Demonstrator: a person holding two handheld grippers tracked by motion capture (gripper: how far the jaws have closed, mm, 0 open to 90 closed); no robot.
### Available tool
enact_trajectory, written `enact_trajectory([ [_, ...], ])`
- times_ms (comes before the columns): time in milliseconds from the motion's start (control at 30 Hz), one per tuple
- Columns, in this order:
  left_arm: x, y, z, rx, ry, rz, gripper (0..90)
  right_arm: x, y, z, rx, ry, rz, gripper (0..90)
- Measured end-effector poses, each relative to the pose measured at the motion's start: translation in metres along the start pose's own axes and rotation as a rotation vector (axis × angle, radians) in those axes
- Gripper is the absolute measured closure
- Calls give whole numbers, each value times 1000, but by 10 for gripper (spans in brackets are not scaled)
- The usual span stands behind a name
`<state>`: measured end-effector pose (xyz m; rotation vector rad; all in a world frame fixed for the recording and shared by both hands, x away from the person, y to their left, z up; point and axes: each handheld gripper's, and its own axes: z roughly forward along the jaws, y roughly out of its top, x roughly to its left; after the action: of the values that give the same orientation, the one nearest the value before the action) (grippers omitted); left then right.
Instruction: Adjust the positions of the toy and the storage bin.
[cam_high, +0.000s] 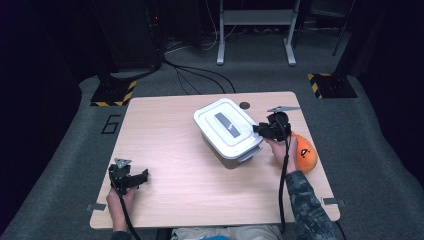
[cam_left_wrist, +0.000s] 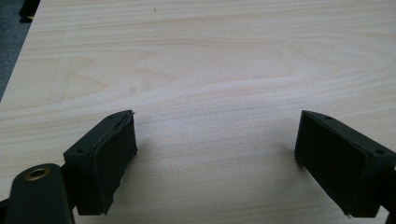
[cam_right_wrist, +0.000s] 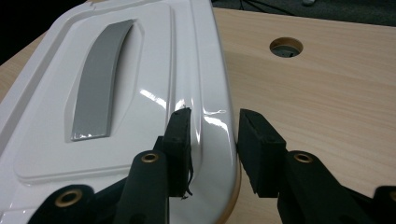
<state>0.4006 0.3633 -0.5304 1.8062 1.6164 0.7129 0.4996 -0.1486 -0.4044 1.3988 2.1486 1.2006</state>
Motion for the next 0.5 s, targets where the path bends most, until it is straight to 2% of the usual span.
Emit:
enact_trajectory([
  [167,0,0,0,-2,0,0,123,9,-6,-4,4,24,-16,646],
  [500,0,0,0,0,0,0,123,37,-17,-8,11,77,-64,629],
])
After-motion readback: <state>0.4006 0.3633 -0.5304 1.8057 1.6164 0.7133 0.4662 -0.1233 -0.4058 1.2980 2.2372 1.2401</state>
